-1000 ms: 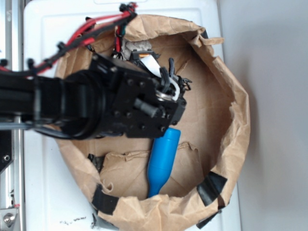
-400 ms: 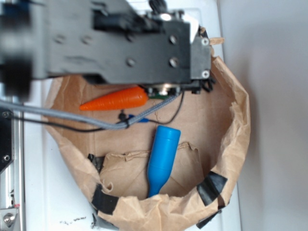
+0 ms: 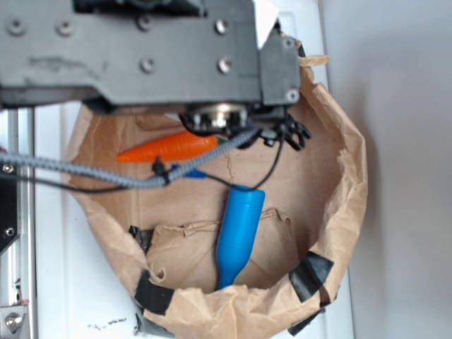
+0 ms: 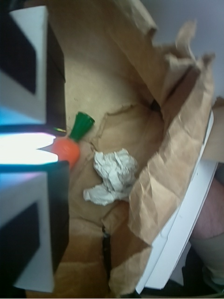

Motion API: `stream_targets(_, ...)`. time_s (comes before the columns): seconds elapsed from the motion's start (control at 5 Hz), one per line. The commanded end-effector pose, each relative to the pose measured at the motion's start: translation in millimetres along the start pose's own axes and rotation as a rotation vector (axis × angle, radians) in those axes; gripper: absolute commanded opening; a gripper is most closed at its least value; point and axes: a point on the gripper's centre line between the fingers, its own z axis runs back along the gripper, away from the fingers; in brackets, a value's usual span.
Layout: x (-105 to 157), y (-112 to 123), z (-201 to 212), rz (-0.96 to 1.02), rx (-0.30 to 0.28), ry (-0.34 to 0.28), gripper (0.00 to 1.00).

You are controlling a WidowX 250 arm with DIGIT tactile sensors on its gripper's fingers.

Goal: Grab the white paper.

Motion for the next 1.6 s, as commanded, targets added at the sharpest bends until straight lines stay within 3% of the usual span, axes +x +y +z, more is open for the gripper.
stream_targets(0.0,18.1,3.0,-14.0,0.261,0.061,-0.08,1.0)
stream_targets(0.6,23.2,7.1,-64.4,0.328,0.149,-0.195,1.0)
stream_targets(1.0,35.9,21.5,-53.7,0.299,0.201,-0.145,1.0)
stream_targets(1.2,37.8,29.2,-57.3,0.293,0.194,-0.139,1.0)
stream_targets(1.4,32.8,33.0,-68.2,0.296,0.175,-0.174,1.0)
